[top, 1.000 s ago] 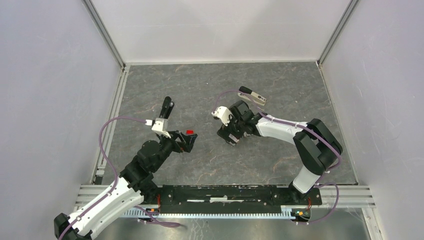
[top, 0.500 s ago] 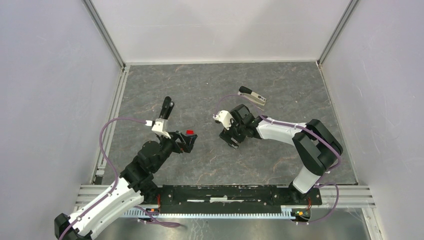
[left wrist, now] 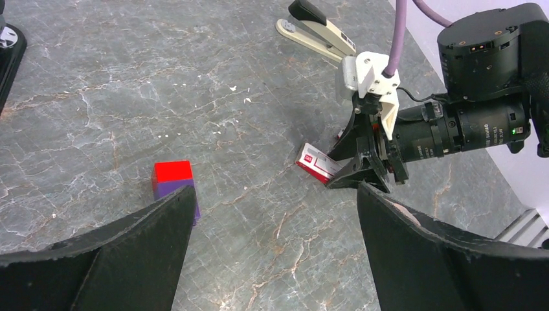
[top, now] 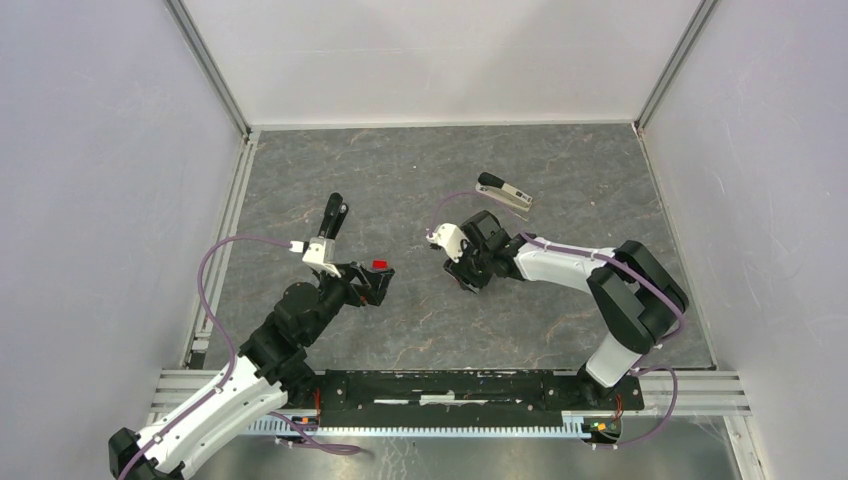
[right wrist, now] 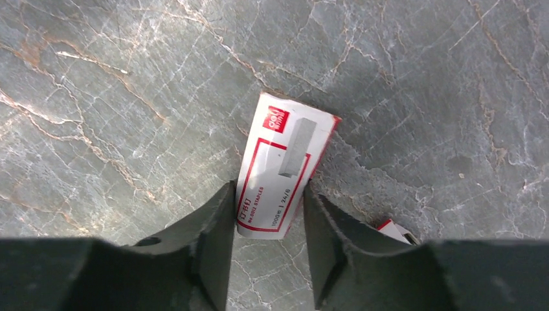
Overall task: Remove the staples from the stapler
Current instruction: Pick up the shell from the center of the board, then place the shell at the center of the board.
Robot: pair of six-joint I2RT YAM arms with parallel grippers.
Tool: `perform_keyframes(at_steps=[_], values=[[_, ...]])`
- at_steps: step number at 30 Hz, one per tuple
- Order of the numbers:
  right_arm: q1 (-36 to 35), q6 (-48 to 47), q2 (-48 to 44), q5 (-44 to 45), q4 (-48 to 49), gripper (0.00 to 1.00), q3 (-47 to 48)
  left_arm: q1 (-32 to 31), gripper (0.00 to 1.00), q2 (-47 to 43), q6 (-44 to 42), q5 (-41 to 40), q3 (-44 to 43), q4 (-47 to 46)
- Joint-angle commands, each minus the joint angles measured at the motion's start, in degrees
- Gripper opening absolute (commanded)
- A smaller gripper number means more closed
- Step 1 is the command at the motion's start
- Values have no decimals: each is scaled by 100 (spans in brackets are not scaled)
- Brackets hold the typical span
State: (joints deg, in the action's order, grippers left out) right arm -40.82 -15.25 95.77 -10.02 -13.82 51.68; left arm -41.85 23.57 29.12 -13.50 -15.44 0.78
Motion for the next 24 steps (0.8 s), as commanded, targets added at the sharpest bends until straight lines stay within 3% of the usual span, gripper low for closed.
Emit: perform_keyframes(at_steps=[1, 5, 15, 20, 24], values=[[-14, -151, -265, 99, 129, 39, -101, 18, 100, -41, 235, -26, -11, -148], [0, -219, -383, 59, 121, 33, -106, 16, 100, -13, 277, 44, 15, -213], [239, -565, -1457, -335, 132, 34, -445, 14, 100, 191, 355, 480, 24, -558], [736, -1007, -2141, -384, -352, 35, -483, 18, 100, 549, 416, 684, 7, -975], [1527, -1537, -2569, -513, -665, 35, -745, 17, 100, 972, 462, 853, -33, -1370]])
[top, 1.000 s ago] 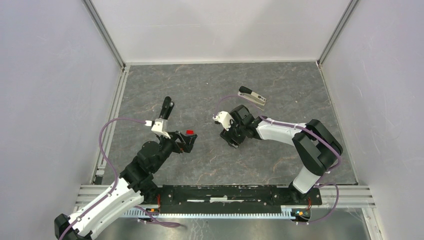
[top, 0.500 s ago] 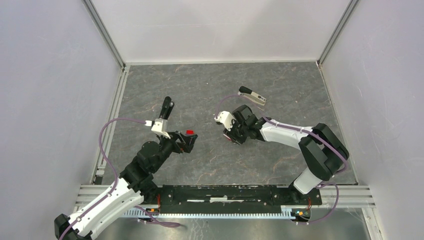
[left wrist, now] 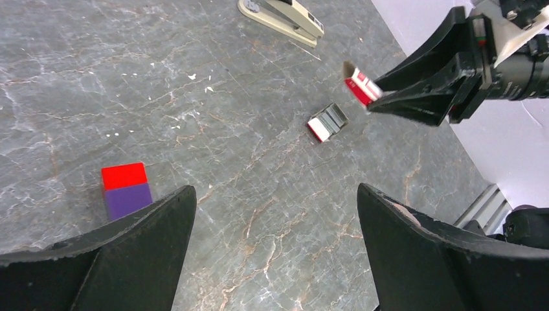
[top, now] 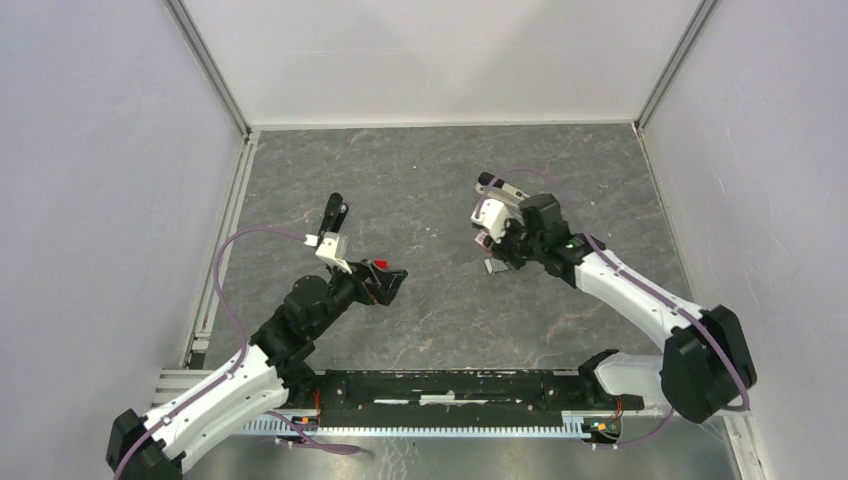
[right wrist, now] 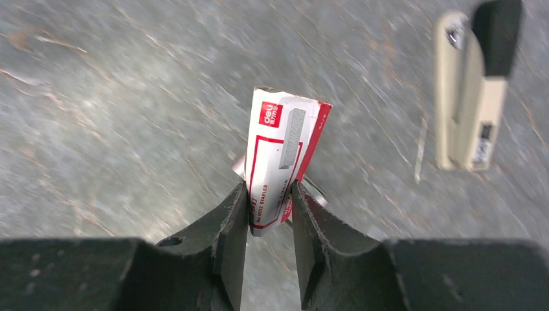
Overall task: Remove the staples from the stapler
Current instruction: Place the shell at the center of the board.
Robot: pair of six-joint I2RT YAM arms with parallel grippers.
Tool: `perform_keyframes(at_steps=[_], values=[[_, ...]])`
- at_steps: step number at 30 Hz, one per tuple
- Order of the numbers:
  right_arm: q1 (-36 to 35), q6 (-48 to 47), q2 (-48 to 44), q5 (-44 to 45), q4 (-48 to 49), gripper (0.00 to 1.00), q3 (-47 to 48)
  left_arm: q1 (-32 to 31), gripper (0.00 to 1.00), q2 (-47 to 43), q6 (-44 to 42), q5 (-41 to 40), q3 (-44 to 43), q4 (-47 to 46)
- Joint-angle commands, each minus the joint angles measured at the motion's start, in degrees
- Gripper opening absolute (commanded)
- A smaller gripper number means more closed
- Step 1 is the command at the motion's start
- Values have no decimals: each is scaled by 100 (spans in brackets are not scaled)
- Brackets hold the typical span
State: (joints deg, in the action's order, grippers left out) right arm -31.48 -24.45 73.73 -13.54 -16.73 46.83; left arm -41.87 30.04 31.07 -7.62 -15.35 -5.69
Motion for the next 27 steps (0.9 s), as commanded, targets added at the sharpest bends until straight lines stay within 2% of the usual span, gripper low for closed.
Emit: perform_keyframes(at_steps=[1, 5, 9, 16, 18, 20, 21, 24, 27], values=[[789, -805, -451, -170, -463, 36, -322, 17, 100, 448, 285, 316, -59, -804], [1481, -1714, -651, -72, -710, 36, -623, 16, 100, 927, 327, 484, -141, -1137], [1865, -2516, -683, 203, -676, 36, -947, 18, 100, 1355, 366, 694, -259, -1343], [2431, -3847, -123, 268, -702, 41, -955, 16, 100, 1952, 486, 1084, -433, -1546], [2542, -4163, 98, 119, -857, 53, -767, 12, 100, 2018, 496, 1107, -451, -1566], [2607, -4353, 311, -6, -1014, 72, -564, 12, 100, 2026, 495, 1106, -451, -1566], [2617, -4406, 407, -46, -1101, 78, -449, 15, 100, 2028, 496, 1112, -443, -1571], [2673, -4336, 519, -331, -1288, 85, -102, 14, 100, 1976, 495, 1108, -409, -1566], [2856, -4012, 545, -959, -1577, 86, 412, 13, 100, 1883, 500, 1064, -342, -1566]])
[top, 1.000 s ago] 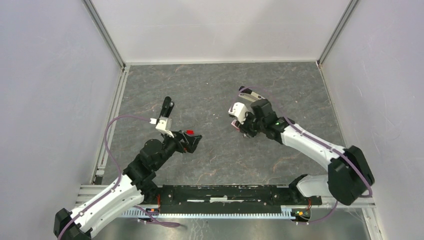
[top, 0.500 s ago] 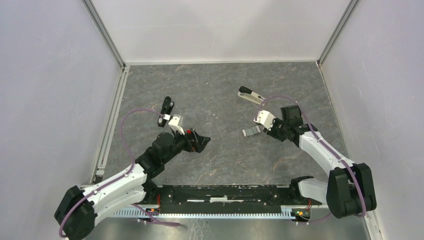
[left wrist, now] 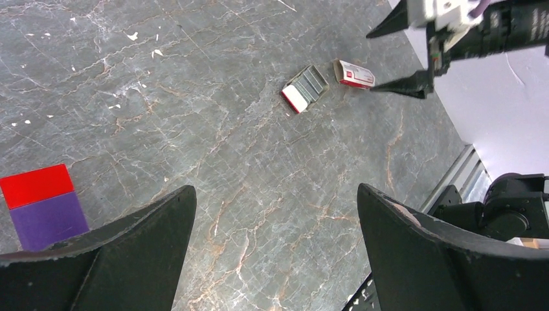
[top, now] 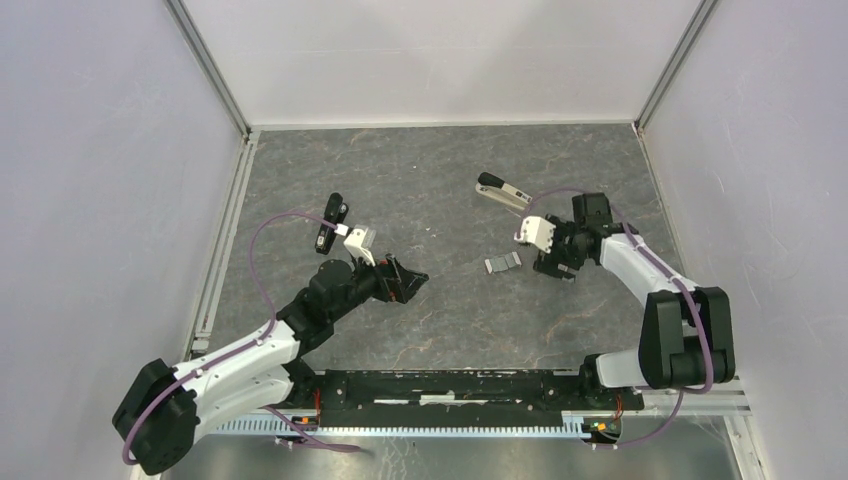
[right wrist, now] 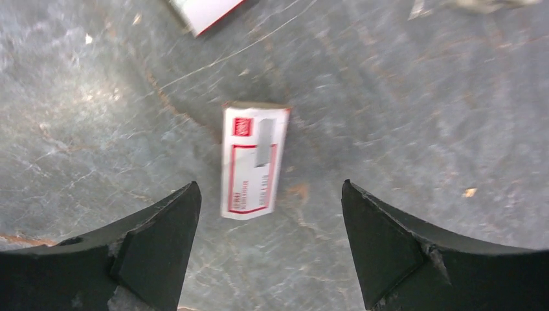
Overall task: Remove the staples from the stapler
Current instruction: Place the shell at the center of the board.
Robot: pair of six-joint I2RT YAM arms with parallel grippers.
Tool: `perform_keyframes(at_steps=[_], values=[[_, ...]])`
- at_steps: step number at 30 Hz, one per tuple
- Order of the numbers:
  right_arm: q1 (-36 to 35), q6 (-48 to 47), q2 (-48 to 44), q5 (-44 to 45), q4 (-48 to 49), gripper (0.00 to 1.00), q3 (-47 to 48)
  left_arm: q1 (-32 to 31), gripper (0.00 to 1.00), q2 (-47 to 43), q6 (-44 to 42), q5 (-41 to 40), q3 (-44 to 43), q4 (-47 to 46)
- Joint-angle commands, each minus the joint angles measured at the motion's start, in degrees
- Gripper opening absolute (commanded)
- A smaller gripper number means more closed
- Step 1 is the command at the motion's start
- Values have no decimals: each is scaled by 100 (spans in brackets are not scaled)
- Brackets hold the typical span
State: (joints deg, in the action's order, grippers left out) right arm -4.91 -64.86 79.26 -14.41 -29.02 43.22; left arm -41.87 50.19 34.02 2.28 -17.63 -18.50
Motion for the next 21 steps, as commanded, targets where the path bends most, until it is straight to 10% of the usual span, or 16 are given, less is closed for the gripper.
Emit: perform_keyframes(at_steps=[1, 13, 21], values=[[285, 117, 26, -1122, -491, 86, 933, 14, 100, -155, 202, 42, -87, -286], [462, 1244, 700, -1309, -400, 30, 956, 18, 100, -371, 210, 32, 99, -303], [622, 1235, 882, -923, -424, 24, 666, 15, 100, -266, 198, 73, 149, -433]])
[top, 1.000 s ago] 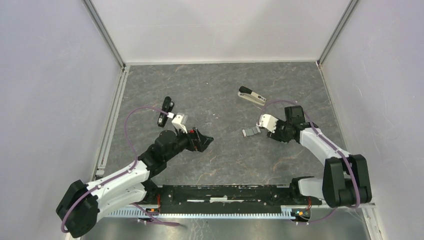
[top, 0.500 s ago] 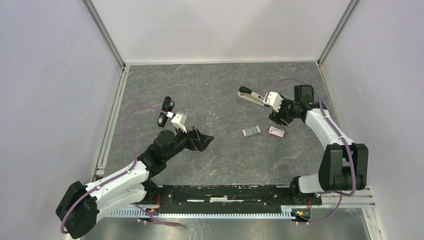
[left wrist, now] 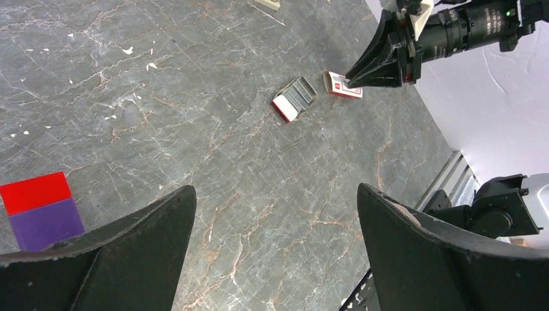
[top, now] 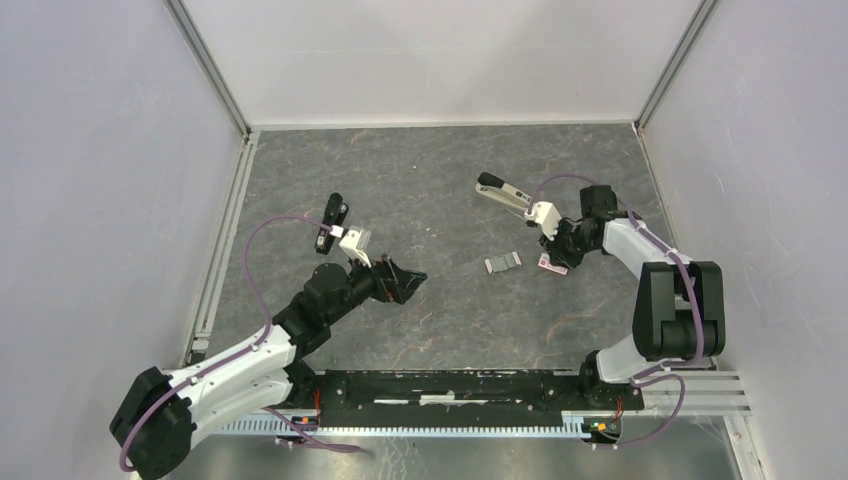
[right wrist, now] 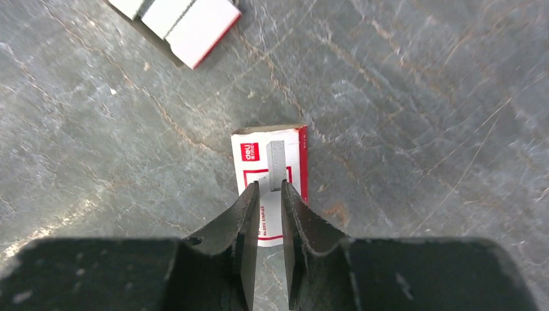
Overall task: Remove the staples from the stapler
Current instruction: Place the shell at the center of the board.
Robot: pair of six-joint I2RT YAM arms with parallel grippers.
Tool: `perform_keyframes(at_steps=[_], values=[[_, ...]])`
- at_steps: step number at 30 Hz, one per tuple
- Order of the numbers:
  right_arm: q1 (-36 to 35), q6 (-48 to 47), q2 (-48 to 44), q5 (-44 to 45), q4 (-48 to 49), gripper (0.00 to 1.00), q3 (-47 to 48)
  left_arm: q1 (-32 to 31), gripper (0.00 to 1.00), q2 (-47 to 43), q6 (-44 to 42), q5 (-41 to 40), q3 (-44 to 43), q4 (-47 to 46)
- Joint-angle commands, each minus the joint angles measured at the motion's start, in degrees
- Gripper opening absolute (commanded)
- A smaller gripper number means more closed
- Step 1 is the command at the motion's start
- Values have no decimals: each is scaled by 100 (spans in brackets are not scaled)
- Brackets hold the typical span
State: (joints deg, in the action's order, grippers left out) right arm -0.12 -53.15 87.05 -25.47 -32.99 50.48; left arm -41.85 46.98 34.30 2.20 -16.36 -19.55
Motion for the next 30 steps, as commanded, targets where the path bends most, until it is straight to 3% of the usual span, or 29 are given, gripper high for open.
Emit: perform_keyframes(at_steps=[1, 6, 11, 16, 18, 21, 24, 30], values=[[144, 88, 146, 232, -16, 24, -64, 17, 100, 76, 172, 95, 11, -338], [153, 101, 360, 339, -55, 24, -16, 13, 100, 73, 168, 99, 28, -348], [160, -116, -17, -183, -335, 27, 196, 8, 100, -13, 165, 69, 54, -295], [153, -570, -419, -860, -791, 51, 600, 11, 100, 24, 132, 76, 4, -299], [154, -648, -397, -849, -849, 70, 700, 16, 100, 51, 129, 94, -25, -304], [158, -684, -253, -496, -830, 89, 752, 10, 100, 37, 129, 113, -25, -304], [155, -683, 3, -228, -952, 98, 812, 11, 100, -33, 125, 95, 9, -278], [153, -667, 392, -66, -1091, 98, 832, 15, 100, -26, 118, 76, 28, -286]])
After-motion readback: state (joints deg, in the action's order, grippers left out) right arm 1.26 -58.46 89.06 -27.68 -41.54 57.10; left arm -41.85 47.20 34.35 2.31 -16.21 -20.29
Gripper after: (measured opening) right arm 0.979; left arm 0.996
